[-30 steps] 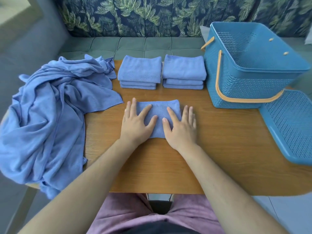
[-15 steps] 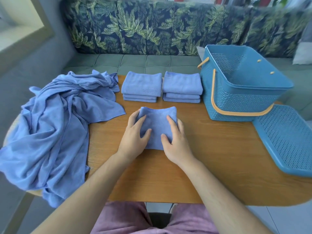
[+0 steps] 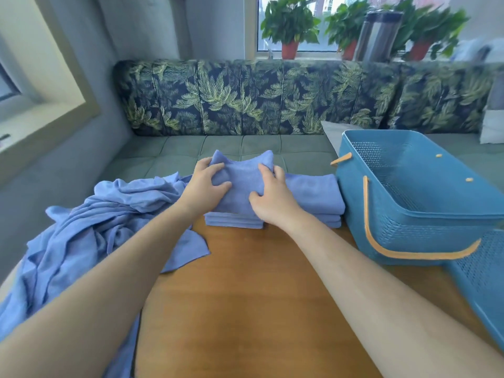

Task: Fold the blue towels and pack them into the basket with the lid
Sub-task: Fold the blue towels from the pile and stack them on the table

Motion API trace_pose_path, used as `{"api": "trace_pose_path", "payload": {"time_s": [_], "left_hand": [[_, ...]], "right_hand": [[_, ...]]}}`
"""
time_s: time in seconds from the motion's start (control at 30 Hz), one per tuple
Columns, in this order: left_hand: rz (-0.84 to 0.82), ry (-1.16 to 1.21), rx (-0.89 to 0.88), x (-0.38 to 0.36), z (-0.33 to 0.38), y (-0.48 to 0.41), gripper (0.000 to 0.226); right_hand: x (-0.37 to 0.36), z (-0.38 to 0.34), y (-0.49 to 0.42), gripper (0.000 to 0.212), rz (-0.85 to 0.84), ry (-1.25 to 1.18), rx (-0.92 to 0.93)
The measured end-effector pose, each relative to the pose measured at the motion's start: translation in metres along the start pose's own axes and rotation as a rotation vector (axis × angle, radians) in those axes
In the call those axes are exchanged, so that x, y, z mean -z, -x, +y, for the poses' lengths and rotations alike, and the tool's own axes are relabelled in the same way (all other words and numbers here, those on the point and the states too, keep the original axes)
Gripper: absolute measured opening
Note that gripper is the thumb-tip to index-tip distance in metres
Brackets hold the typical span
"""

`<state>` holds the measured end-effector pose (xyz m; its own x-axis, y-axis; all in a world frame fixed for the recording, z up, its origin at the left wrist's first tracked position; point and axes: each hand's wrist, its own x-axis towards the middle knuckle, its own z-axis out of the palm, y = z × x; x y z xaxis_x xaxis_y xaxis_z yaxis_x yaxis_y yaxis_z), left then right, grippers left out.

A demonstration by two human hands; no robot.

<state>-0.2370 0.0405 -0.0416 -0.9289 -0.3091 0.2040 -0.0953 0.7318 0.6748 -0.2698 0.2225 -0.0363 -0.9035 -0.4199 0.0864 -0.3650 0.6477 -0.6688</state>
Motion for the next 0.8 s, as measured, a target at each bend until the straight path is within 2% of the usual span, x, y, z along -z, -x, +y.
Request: {"api": "trace_pose_path", "payload": {"time_s": [0.13, 0.2, 0.27, 0.33, 0.4, 0.47, 0.53, 0.63, 0.73, 0.8], "left_hand": [[-0.051, -0.035, 0.023, -0.018, -0.019, -0.039, 0.053], [-0.098, -0.071, 0.053, -0.03, -0.033, -0.048, 0.053], [-0.128, -0.152, 0.119, -0.042, -0.046, -0.048, 0.053], [-0.087, -0.315, 0.165, -0.048, -0.052, -0.044, 0.053], [0.034, -0.436, 0.054, -0.049, -0.05, -0.044, 0.048], [0.111, -0.459, -0.138, -0.05, -0.045, -0.045, 0.048], [0.012, -0.436, -0.198, -0.057, -0.045, -0.045, 0.056], [-0.18, -0.354, -0.094, -0.072, -0.06, -0.042, 0.061], [-0.173, -0.376, -0.082, -0.076, -0.061, -0.043, 0.074], [-0.188, -0.436, -0.058, -0.076, -0.055, -0.042, 0.062]], "right_hand": [[-0.014, 0.013, -0.036, 0.07, -0.059, 0.06, -0.084], [-0.025, 0.023, -0.044, 0.064, -0.143, 0.164, -0.119], [-0.034, 0.032, -0.045, 0.068, -0.224, 0.287, -0.161], [-0.034, 0.034, -0.045, 0.068, -0.163, 0.427, -0.142], [-0.03, 0.028, -0.049, 0.061, -0.003, 0.545, -0.029], [-0.032, 0.026, -0.057, 0.058, 0.035, 0.572, 0.063], [-0.045, 0.031, -0.063, 0.059, -0.088, 0.587, 0.043], [-0.065, 0.043, -0.065, 0.06, -0.21, 0.514, -0.076], [-0.065, 0.045, -0.068, 0.061, -0.215, 0.54, -0.087], [-0.06, 0.043, -0.067, 0.061, -0.237, 0.576, -0.084]]}}
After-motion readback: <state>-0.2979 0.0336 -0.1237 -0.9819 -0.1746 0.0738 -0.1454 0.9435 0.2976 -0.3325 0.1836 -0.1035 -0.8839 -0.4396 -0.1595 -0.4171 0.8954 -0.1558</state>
